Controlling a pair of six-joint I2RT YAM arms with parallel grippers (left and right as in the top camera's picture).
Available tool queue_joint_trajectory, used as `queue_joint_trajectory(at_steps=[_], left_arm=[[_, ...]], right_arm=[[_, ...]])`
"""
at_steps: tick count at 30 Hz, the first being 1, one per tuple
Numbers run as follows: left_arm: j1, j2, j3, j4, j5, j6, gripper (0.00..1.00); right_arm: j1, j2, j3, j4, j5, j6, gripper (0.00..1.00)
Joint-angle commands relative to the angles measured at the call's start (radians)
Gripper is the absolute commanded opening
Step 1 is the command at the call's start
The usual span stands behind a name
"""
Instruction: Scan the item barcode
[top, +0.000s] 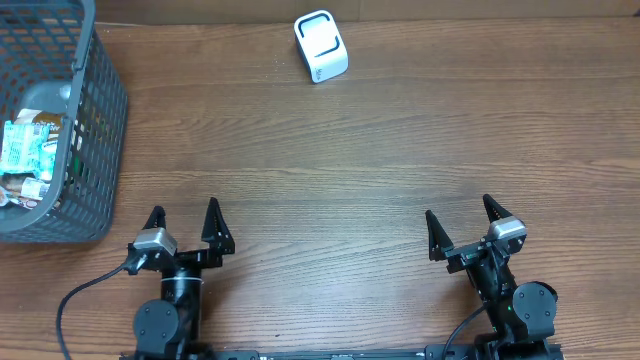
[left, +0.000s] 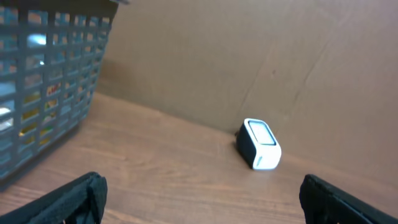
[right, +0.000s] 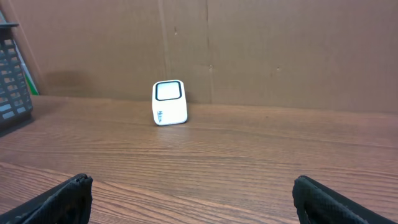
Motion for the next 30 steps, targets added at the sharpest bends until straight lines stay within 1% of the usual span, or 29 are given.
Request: queue_joint_trajectory(at_steps=[1,4,9,14,19,23,26,30], left_arm=[[-0.006,-0.002,0.153,-0.085,0.011,0.027,1.0],[-0.006,0.018,0.28,-0.199,0.024,0.027,1.0],[-0.007,0.102,0.497,-0.381,0.077,0.028,1.0],[-0.007,0.258,0.693,-0.549,0.142,0.076,1.0],[-0.007,0.451,0.848,-0.716,0.166,0.096,1.0],[-0.007,0.599,0.921,-0.808,0.21,0.121,1.0],[-0.007,0.677,0.929,-0.815,0.245,0.12,1.0],[-0.007,0.761,0.929,-0.833,0.247,0.12,1.0]], right_arm=[[0.003,-0.002,-0.011,0.005,-0.005,0.002,1.0],[0.003,-0.002,-0.011,0.005,-0.005,0.002,1.0],[0.003,-0.002,-0.011,0.005,-0.005,0.002,1.0],[0.003,-0.002,-0.011,0.005,-0.005,0.002,1.0],[0.003,-0.002,-0.011,0.005,-0.005,0.002,1.0],[0.003,-0.002,-0.011,0.005,-0.005,0.002,1.0],[0.003,-0.003,-0.011,0.005,-0.005,0.002,1.0],[0.003,-0.003,-0.011,0.005,-0.005,0.002,1.0]])
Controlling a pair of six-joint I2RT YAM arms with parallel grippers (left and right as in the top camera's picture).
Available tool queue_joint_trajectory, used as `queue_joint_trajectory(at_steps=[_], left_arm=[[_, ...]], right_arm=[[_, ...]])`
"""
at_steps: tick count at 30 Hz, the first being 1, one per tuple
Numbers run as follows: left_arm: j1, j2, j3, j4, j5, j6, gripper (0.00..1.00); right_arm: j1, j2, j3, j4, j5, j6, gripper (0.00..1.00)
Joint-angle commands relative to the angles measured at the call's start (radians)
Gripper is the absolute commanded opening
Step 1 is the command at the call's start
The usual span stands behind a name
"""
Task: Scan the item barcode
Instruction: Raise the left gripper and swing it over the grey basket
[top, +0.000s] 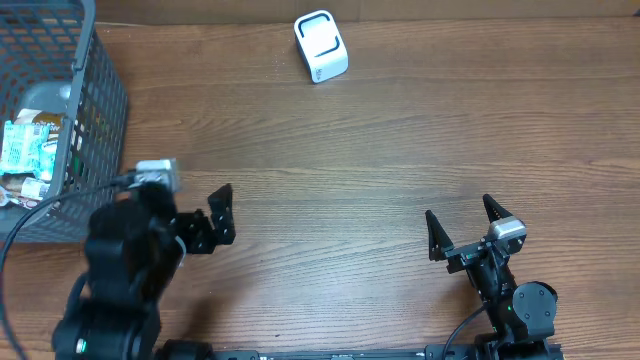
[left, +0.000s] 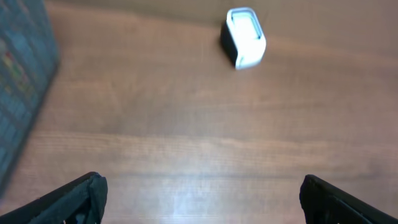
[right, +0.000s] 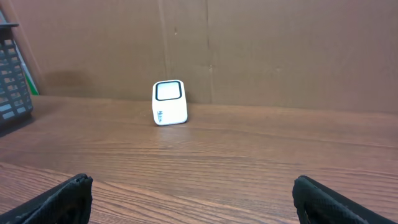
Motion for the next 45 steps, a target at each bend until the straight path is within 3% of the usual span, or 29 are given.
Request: queue_joint_trajectory(at_steps=[1,17,22,25,35,45], left_arm=[[-0.007,0.055,0.024,-0.005,0.034,0.022,1.0],[-0.006,0.173,0.024,-0.006,0.034,-0.021,1.0],[-0.006,0.174,0.049,0.003,0.025,-0.057,0.89],[-0.006,0.183,0.105,-0.014,0.025,-0.057,0.88],[-0.006,0.286,0.443,-0.262,-0.074,-0.053,1.0],[-0.006,0.305,0.46,-0.308,-0.087,-0.053,1.0]], right_arm=[[0.003,-0.002,-0.011,0.005,-0.005,0.003,1.0],[0.003,-0.002,-0.011,0.005,-0.005,0.003,1.0],[0.003,-0.002,-0.011,0.005,-0.006,0.003,1.0],[0.003,-0.003,-0.011,0.005,-0.005,0.003,1.0],[0.003,-0.002,-0.011,0.005,-0.006,0.003,1.0],[0.003,-0.002,-0.011,0.005,-0.006,0.003,1.0]])
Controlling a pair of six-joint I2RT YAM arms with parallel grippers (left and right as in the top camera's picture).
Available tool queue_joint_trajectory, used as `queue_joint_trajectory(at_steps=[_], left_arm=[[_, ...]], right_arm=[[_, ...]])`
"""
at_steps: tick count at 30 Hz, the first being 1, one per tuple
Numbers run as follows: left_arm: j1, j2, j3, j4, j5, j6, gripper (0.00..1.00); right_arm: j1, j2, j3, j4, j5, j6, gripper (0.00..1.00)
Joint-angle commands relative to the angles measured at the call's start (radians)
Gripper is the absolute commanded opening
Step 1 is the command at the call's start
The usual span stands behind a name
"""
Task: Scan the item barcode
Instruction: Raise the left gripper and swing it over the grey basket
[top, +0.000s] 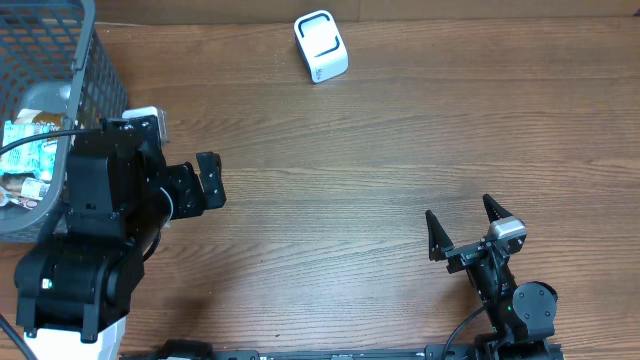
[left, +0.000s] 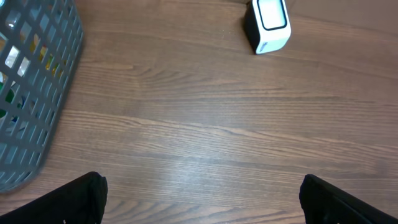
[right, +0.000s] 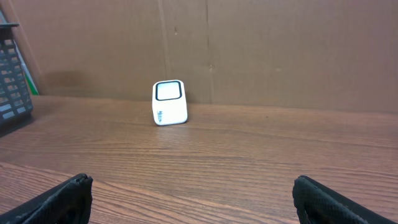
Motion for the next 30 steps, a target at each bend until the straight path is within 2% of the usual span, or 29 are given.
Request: queue_joint_trajectory(at_steps=[1,4,8,13,22,25,27,30], left_arm=[[-0.006,0.008,0.019,-0.013,-0.02,-0.003,1.0],[-0.006,0.01,0.016,-0.01,-0.054,-0.011,1.0],[-0.006,0.015,0.016,-0.005,-0.128,-0.101,1.0],[0.026,0.039,0.028,0.048,-0.148,-0.1,1.0],[0.28,0.192,0.229,0.088,-0.138,-0.081,1.0],[0.358,0.211,0.259,0.176,-0.166,-0.059,1.0],[0.39,0.211,0.259,0.238,-0.159,-0.014,0.91],[0.457,0.214,0.259,0.286,-0.049,0.005,0.86]], right_arm=[[0.003,-0.002,-0.011,0.005,-0.005,0.002,1.0],[0.003,-0.002,-0.011,0.005,-0.005,0.002,1.0],[0.003,-0.002,-0.011,0.005,-0.005,0.002,1.0],[0.003,-0.003,-0.011,0.005,-0.005,0.002,1.0],[0.003,-0.002,-0.011,0.005,-0.005,0.002,1.0],[0.003,-0.002,-0.011,0.005,-0.005,0.002,1.0],[0.003,-0.003,-0.011,0.005,-0.005,0.002,1.0],[0.003,-0.002,-0.011,0.005,-0.005,0.002,1.0]])
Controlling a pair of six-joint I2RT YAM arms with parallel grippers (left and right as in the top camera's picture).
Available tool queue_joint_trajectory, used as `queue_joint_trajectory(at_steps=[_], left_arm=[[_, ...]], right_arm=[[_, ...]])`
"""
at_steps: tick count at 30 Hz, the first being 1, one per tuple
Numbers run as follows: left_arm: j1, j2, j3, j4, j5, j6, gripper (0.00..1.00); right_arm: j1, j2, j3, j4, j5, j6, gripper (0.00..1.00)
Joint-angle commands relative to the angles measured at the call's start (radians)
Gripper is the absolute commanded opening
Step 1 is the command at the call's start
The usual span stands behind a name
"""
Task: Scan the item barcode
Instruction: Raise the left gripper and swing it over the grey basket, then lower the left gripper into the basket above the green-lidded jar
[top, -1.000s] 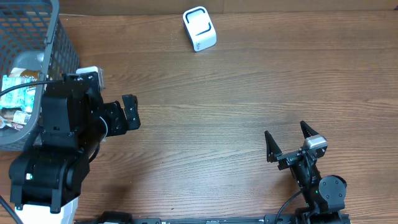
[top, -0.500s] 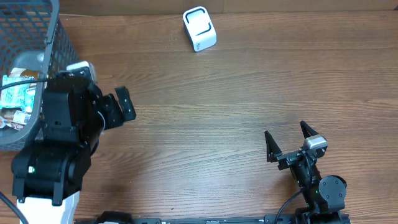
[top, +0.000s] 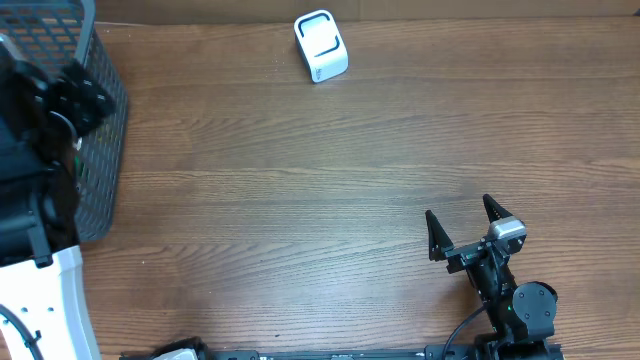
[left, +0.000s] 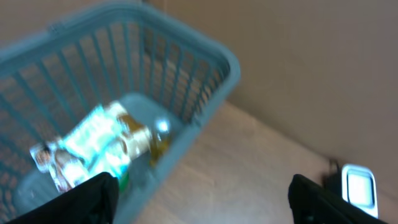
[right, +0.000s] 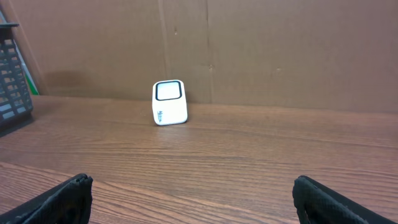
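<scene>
The white barcode scanner (top: 321, 46) stands at the table's far edge; it also shows as the scanner (right: 169, 102) in the right wrist view and the scanner (left: 359, 186) at the lower right of the left wrist view. The grey basket (left: 205, 59) holds teal-and-white packets (left: 93, 140) and a brownish bottle-like item (left: 152, 140). My left gripper (left: 202, 183) is open and empty, up high beside the basket and looking down into it. The left arm (top: 40, 150) is blurred in the overhead view. My right gripper (top: 458, 210) rests open near the front edge.
A brown cardboard wall (right: 280, 50) backs the wooden table (top: 350, 170). The basket's wall (top: 105, 140) stands at the far left, and its corner (right: 12, 74) shows in the right wrist view.
My left arm has moved from left of the table's middle to the far left, over the basket. Its camera now looks into the basket. The right arm has not moved.
Both grippers rested open at the front edge. Then the left arm was raised and looked down at the table and scanner, then stood closer to the basket. Now it is beside the basket, still open and empty. The right arm stayed still throughout.
</scene>
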Motion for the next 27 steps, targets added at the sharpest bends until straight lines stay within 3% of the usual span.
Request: queue_joint_trajectory(at_steps=[1,4,7,19,27], left_arm=[[0.091,0.005,0.027,0.029,0.135,0.048,0.86],[0.177,0.014,0.027,0.0,0.298,0.047,0.89],[0.259,0.027,0.027,-0.024,0.354,0.047,0.93],[0.457,0.151,0.027,0.002,0.355,0.035,0.98],[0.487,0.234,0.027,-0.023,0.287,0.16,1.0]], right_arm=[[0.003,-0.003,-0.011,0.005,-0.005,0.002,1.0],[0.003,-0.003,-0.011,0.005,-0.005,0.002,1.0],[0.003,-0.003,-0.011,0.005,-0.005,0.002,1.0],[0.003,-0.003,-0.011,0.005,-0.005,0.002,1.0],[0.003,-0.003,-0.011,0.005,-0.005,0.002,1.0]])
